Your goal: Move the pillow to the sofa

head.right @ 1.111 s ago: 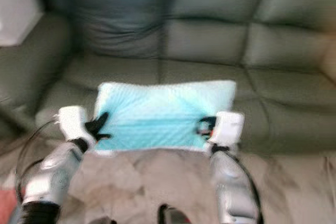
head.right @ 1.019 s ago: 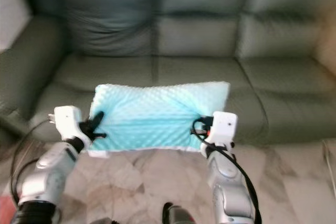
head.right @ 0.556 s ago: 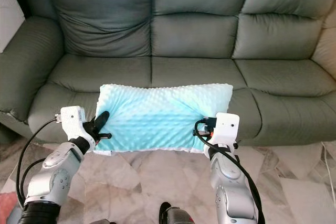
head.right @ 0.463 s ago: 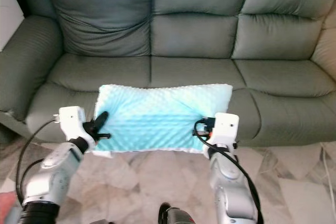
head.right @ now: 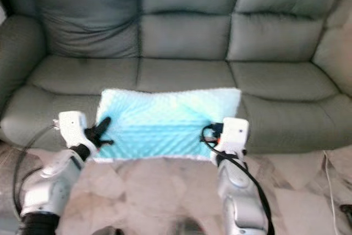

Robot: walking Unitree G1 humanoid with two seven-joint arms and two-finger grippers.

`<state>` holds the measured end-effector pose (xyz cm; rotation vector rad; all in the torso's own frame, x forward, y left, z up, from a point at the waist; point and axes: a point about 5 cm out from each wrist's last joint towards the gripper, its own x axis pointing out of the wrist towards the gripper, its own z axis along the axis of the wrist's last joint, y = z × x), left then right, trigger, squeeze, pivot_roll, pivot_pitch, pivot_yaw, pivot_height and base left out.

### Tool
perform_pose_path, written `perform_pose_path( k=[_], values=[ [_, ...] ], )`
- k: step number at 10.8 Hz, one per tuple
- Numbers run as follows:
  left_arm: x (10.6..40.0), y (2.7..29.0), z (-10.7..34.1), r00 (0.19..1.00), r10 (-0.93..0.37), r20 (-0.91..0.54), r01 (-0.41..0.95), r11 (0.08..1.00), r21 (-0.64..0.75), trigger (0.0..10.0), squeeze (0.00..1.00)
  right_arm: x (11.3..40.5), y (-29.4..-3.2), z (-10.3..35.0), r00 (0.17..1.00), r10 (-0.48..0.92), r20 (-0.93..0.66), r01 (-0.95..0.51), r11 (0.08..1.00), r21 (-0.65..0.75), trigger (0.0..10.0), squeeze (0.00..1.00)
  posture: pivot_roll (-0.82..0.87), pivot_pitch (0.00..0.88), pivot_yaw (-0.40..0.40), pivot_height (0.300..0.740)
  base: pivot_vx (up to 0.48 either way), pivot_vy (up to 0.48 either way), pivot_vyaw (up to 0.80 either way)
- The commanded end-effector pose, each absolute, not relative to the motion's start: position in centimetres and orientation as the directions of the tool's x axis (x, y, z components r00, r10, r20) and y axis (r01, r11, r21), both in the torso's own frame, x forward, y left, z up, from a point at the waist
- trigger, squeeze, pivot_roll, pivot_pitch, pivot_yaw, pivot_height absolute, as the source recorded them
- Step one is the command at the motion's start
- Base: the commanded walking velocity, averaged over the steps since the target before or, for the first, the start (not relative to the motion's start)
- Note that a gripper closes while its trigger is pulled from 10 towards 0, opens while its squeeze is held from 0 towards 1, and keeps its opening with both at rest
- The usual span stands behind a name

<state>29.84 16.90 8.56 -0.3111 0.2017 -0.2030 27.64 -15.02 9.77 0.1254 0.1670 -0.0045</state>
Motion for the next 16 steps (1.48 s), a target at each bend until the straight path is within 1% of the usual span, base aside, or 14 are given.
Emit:
perform_pose_path(
  k=[1,4,7,8,10,12,14,16],
  values=[
    [29.8,16.2,8.4,0.955,-0.242,-0.173,0.176,0.929,-0.326,10.0,0.00,27.5,-16.0,10.1,0.988,-0.026,-0.152,0.044,0.993,0.112,10.0,0.00,-0.14,0.194,-0.044,0.740,0.000,-0.412,0.00],
    [29.9,16.3,8.5,0.956,-0.239,-0.171,0.174,0.930,-0.325,10.0,0.00,27.6,-16.0,10.1,0.988,-0.028,-0.152,0.045,0.993,0.112,10.0,0.00,-0.15,0.196,-0.046,0.740,0.000,-0.366,0.00],
    [29.9,16.4,8.4,0.962,-0.216,-0.169,0.149,0.929,-0.340,10.0,0.00,27.6,-16.1,10.1,0.988,-0.029,-0.150,0.046,0.993,0.109,10.0,0.00,-0.15,0.197,-0.047,0.740,0.000,0.000,0.00],
    [30.0,16.6,8.4,0.966,-0.194,-0.169,0.130,0.935,-0.331,10.0,0.00,27.6,-16.0,10.2,0.988,-0.028,-0.149,0.044,0.993,0.108,10.0,0.00,-0.15,0.196,-0.048,0.740,0.000,0.000,0.00],
    [30.2,17.9,8.4,0.982,-0.099,-0.161,0.053,0.963,-0.265,10.0,0.00,27.8,-16.0,10.7,0.994,-0.008,-0.107,0.018,0.996,0.093,10.0,0.00,-0.15,0.198,-0.047,0.740,0.000,0.000,0.00],
    [30.6,20.2,10.9,0.999,-0.003,-0.033,-0.002,0.988,-0.155,10.0,0.00,28.7,-14.9,12.3,0.999,0.043,-0.034,-0.041,0.997,0.065,10.0,0.00,-0.11,0.191,-0.055,0.740,0.000,0.000,0.00],
    [31.3,21.2,12.6,0.999,0.041,0.024,-0.037,0.990,-0.133,10.0,0.00,29.6,-14.2,14.0,0.996,0.077,0.037,-0.078,0.996,0.037,10.0,0.00,-0.10,0.189,-0.054,0.740,0.000,0.000,0.00],
    [31.4,21.3,12.9,0.998,0.045,0.042,-0.040,0.993,-0.112,10.0,0.00,29.6,-14.1,14.3,0.995,0.081,0.057,-0.083,0.996,0.031,10.0,0.00,-0.10,0.189,-0.049,0.740,0.000,0.000,0.00]
  ],
)
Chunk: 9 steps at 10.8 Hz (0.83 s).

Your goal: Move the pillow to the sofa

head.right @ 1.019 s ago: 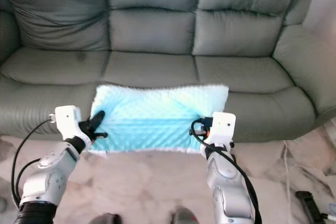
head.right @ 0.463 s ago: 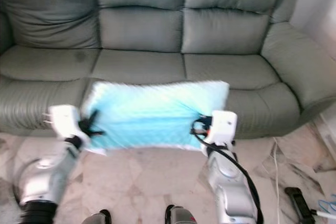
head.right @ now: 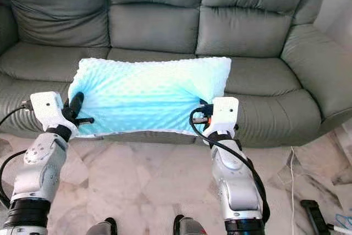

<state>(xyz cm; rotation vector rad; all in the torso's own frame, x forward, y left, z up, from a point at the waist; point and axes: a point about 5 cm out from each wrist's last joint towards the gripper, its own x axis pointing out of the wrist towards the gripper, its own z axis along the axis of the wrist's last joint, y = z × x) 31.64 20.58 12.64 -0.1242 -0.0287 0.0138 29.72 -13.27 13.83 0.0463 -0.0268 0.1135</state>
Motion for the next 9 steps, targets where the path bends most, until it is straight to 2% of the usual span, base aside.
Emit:
perform_pose_path(
  k=[1,4,6,9],
  values=[
    [31.2,20.8,12.8,0.998,0.025,0.049,-0.020,0.995,-0.099,10.0,0.00,29.3,-14.0,14.3,0.994,0.085,0.067,-0.087,0.996,0.021,10.0,0.00,-0.11,0.191,-0.043,0.740,0.000,0.000,0.00],
    [30.9,20.8,13.4,0.992,0.043,0.120,-0.044,0.999,0.005,10.0,0.00,28.8,-14.0,14.7,0.990,0.093,0.103,-0.092,0.996,-0.014,10.0,0.00,-0.12,0.198,-0.042,0.740,0.000,0.000,0.00],
    [30.8,20.0,13.1,0.993,-0.020,0.113,0.026,0.998,-0.051,10.0,0.00,28.6,-14.0,14.6,0.990,0.093,0.104,-0.091,0.996,-0.026,10.0,0.00,-0.12,0.195,-0.039,0.740,0.000,0.000,0.00],
    [31.1,19.0,13.0,0.991,-0.060,0.121,0.071,0.994,-0.084,10.0,0.00,28.3,-14.0,14.6,0.990,0.091,0.106,-0.087,0.995,-0.041,10.0,0.00,-0.13,0.195,-0.038,0.740,0.454,0.000,0.00]
  ],
)
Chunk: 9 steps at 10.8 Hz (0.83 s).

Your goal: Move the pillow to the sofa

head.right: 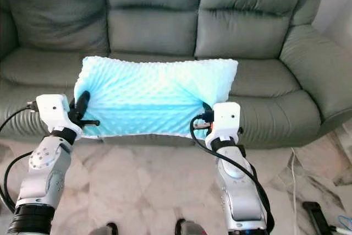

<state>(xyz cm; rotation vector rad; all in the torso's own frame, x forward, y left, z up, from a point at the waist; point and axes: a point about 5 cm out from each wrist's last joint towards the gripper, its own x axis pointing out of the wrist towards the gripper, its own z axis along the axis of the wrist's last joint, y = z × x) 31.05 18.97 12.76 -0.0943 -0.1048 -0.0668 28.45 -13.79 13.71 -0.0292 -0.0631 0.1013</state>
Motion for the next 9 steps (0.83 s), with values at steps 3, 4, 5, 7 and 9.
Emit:
perform_pose_path(
  k=[3,4,5,7,9],
  values=[
    [30.9,18.2,12.7,0.989,-0.099,0.108,0.110,0.989,-0.099,10.0,0.00,28.3,-14.1,14.5,0.991,0.084,0.102,-0.080,0.996,-0.051,10.0,0.00,-0.14,0.201,-0.038,0.740,0.480,0.000,0.00],
    [30.8,18.0,12.5,0.989,-0.107,0.103,0.117,0.988,-0.100,10.0,0.00,28.3,-14.1,14.5,0.991,0.084,0.099,-0.079,0.995,-0.052,10.0,0.00,-0.14,0.202,-0.038,0.740,0.480,0.000,0.00],
    [30.7,17.9,12.4,0.988,-0.117,0.097,0.126,0.987,-0.101,10.0,0.00,28.3,-14.0,14.5,0.992,0.084,0.097,-0.080,0.995,-0.053,10.0,0.00,-0.13,0.203,-0.038,0.740,0.480,0.000,0.00],
    [30.7,17.7,12.2,0.988,-0.123,0.091,0.133,0.985,-0.107,10.0,0.00,28.3,-14.0,14.4,0.992,0.083,0.094,-0.078,0.995,-0.055,10.0,0.00,-0.14,0.204,-0.039,0.740,0.480,0.000,0.00],
    [30.7,17.6,12.1,0.988,-0.131,0.082,0.140,0.984,-0.115,10.0,0.00,28.3,-14.0,14.4,0.993,0.080,0.091,-0.075,0.995,-0.060,10.0,0.00,-0.14,0.205,-0.041,0.740,0.480,0.000,0.00]
  ],
)
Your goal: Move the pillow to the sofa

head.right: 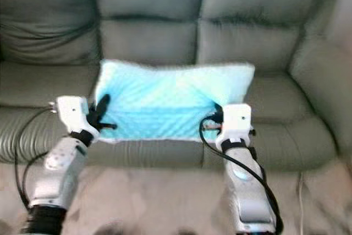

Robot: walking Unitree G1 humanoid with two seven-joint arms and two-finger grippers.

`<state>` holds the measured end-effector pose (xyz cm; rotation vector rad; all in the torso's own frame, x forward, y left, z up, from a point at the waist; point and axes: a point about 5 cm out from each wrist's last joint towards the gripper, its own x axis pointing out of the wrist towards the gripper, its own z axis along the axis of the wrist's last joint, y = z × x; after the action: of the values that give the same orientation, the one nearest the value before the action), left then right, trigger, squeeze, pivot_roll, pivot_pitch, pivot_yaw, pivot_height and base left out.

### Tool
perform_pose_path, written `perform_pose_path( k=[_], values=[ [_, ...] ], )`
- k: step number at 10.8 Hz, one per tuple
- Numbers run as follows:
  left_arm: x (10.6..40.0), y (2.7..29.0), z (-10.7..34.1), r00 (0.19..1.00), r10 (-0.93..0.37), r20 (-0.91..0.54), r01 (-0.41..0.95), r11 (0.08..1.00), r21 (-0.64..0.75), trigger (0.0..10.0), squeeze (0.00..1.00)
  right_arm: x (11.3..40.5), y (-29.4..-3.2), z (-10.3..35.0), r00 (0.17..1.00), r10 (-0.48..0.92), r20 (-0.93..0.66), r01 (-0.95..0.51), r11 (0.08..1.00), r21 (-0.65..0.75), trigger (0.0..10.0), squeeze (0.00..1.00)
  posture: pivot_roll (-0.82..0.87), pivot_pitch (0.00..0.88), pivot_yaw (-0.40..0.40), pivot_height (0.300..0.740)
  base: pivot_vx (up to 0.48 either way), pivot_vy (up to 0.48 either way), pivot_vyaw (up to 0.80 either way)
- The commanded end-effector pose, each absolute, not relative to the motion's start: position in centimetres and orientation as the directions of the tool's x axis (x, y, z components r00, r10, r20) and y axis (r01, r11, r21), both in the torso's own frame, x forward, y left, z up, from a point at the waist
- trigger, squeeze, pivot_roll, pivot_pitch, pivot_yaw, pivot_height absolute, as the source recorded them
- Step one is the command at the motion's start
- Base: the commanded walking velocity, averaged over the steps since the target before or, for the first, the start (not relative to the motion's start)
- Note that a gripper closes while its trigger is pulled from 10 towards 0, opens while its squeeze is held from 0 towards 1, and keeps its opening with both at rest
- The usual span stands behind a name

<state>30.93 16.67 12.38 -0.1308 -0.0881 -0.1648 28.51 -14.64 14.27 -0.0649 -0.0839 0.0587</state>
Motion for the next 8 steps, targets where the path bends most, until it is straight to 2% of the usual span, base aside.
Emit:
perform_pose_path(
  k=[1,8],
  values=[
    [30.60,17.56,11.87,0.990,-0.118,0.074,0.127,0.984,-0.127,10.0,0.00,28.31,-14.00,14.37,0.993,0.078,0.088,-0.073,0.995,-0.061,10.0,0.00,-0.14,0.205,-0.041,0.740,0.285,0.000,0.00],
    [30.98,18.40,11.45,0.997,-0.071,0.029,0.074,0.990,-0.122,10.0,0.00,28.15,-14.00,13.71,0.995,0.083,0.059,-0.080,0.996,-0.050,10.0,0.00,-0.14,0.208,-0.040,0.740,0.000,0.000,0.00]
  ],
)
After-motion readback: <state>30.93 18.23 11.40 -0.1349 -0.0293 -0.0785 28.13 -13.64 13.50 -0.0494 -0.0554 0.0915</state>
